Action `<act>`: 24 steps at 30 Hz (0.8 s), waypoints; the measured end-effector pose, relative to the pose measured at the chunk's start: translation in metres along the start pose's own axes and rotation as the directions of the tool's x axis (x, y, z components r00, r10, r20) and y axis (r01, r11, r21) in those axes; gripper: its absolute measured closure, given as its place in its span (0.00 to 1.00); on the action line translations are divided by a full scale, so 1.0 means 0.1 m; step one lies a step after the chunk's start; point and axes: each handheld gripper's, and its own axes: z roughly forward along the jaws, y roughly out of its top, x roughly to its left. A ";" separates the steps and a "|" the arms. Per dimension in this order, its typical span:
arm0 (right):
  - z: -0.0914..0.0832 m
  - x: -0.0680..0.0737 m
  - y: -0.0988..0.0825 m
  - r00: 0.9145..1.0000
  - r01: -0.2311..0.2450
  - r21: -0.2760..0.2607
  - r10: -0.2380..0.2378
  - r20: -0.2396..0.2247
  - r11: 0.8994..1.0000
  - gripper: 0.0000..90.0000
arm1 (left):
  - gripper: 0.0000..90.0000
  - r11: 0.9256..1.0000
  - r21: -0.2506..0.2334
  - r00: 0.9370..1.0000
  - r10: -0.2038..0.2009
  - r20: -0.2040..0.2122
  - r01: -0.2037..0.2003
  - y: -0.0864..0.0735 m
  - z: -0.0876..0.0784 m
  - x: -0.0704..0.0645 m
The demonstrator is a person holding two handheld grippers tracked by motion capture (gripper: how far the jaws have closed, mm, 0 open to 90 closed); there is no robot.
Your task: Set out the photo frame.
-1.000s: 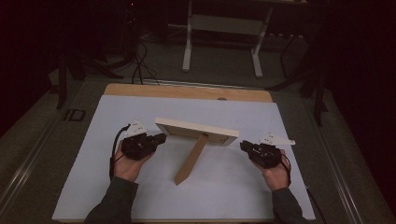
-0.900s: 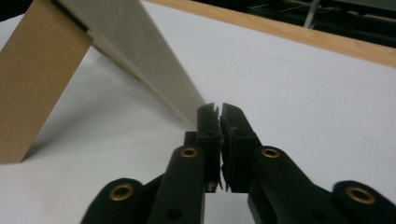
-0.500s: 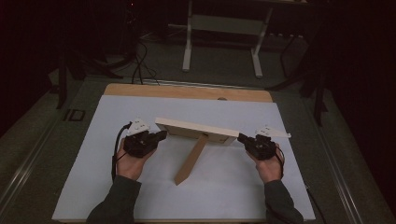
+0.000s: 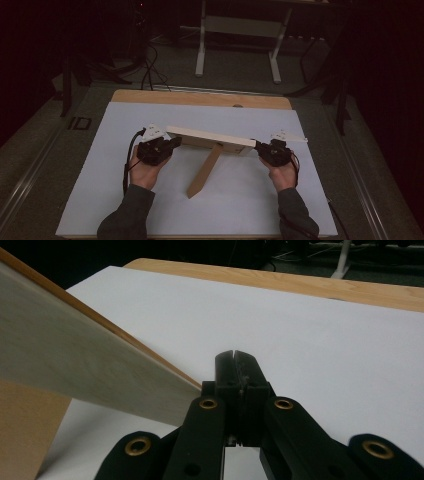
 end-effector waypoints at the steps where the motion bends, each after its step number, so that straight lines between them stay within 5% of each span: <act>1: 0.00 0.00 0.00 1.000 0.003 -0.001 -0.003 -0.001 1.000 1.00 | 1.00 1.000 -0.002 1.000 -0.004 0.000 0.004 0.00 0.01 0.00; 24: -0.02 0.01 0.01 1.000 0.011 0.007 -0.011 -0.015 1.000 1.00 | 1.00 1.000 0.014 1.000 0.011 0.013 -0.011 0.05 0.13 -0.09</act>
